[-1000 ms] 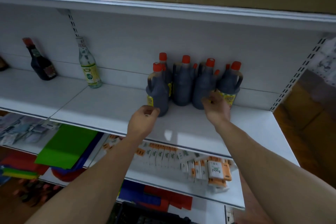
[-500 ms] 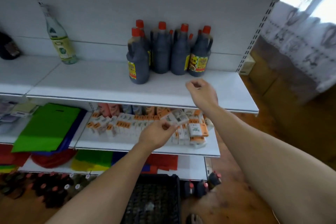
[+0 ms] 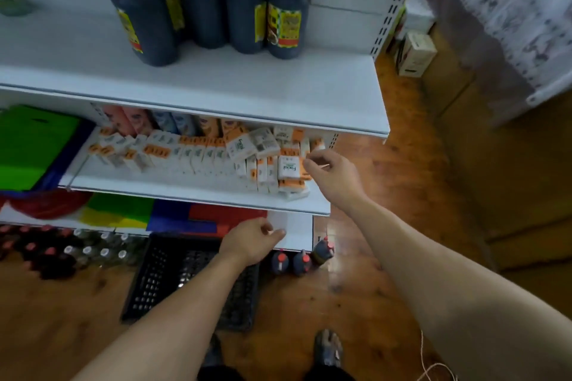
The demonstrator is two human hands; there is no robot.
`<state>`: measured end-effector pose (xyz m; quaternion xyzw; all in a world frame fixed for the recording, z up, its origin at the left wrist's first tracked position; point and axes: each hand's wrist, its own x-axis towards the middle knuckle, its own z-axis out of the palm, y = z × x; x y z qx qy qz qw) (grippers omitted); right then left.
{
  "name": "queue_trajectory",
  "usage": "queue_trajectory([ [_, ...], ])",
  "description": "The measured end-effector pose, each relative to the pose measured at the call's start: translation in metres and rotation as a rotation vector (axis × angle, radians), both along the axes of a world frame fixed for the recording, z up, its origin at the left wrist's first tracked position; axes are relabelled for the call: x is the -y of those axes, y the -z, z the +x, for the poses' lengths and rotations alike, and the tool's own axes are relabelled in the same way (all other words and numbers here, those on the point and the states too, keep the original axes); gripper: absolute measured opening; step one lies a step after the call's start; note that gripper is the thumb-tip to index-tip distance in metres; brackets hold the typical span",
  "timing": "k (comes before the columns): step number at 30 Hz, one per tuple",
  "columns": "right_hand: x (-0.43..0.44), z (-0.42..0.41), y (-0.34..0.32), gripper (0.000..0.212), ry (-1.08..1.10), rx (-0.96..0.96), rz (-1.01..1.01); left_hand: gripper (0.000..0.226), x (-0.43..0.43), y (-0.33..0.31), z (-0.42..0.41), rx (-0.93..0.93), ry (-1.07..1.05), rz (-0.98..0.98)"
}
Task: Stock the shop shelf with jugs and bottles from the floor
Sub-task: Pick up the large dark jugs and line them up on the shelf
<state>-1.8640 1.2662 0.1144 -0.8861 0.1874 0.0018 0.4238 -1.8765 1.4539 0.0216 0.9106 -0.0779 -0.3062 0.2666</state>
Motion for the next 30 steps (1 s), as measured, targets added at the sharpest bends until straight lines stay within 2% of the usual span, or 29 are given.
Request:
queue_trajectory([
  [3,0.043,-0.017,0.046,0.03,-0.029,-0.084,-0.057,0.054,0.035,0.034,-0.029,-0.063,-0.068,0.038],
  [13,0.113,-0.058,0.201,0.032,-0.075,-0.337,-0.108,0.053,0.105,0.152,-0.078,-0.233,-0.131,0.15],
  [24,0.098,-0.073,0.451,0.03,-0.081,-0.491,-0.114,0.055,0.099,0.378,-0.071,-0.361,-0.201,0.223],
  [30,0.085,-0.074,0.575,0.038,-0.019,-0.515,-0.104,0.06,0.096,0.491,-0.044,-0.358,-0.32,0.113],
])
